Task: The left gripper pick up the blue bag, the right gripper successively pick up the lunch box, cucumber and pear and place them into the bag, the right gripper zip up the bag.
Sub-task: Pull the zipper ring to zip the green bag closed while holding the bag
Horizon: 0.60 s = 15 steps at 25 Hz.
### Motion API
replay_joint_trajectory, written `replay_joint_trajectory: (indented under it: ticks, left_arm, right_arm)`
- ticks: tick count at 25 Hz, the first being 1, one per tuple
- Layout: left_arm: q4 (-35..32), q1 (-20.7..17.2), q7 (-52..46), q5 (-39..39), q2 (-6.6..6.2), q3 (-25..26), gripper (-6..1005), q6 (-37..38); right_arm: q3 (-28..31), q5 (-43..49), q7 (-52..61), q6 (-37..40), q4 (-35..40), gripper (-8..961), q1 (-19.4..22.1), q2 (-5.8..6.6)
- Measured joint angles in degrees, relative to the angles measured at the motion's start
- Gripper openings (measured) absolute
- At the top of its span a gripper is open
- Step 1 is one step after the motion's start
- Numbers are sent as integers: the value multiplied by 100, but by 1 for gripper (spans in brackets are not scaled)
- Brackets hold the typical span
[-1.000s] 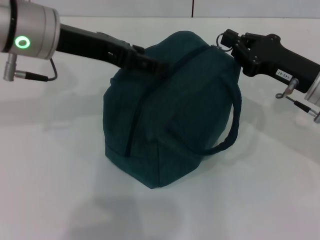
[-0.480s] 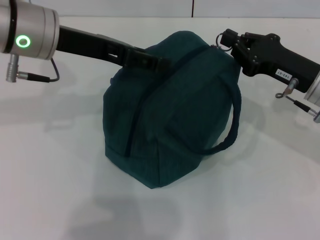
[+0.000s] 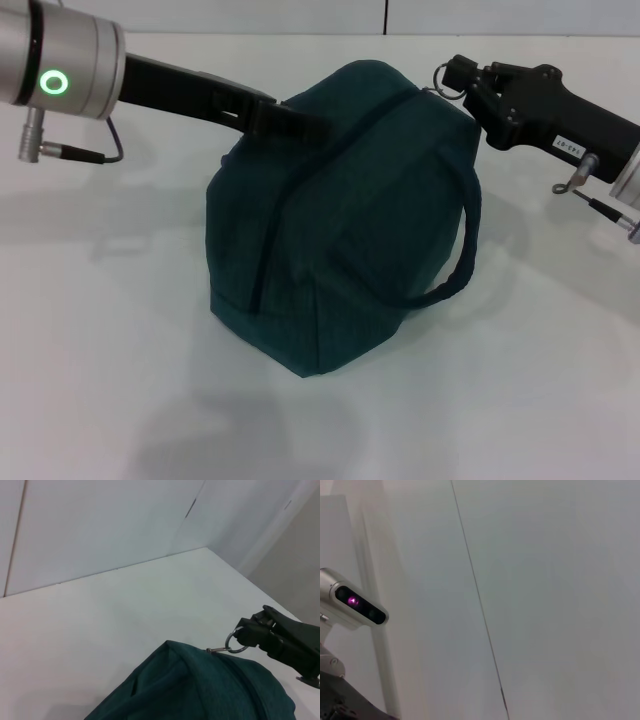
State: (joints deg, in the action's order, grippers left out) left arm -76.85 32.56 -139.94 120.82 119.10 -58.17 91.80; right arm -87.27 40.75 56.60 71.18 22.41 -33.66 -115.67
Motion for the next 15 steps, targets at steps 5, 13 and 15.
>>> replay_joint_trajectory:
  ticks: [5,13,15]
  left_arm:
    - [10,21,69,-8,16,3,393,-11]
    - [123,5,468,-56,33,-48,107,-67]
    - [147,5,524,-89,35,-48,82,-67]
  right_arm:
    - [0,-6,0,1,-2,9,-1,1]
    - [7,-6,0,8,-14,9,2,-6]
    - [8,-10,4,9,-16,9,13,-7]
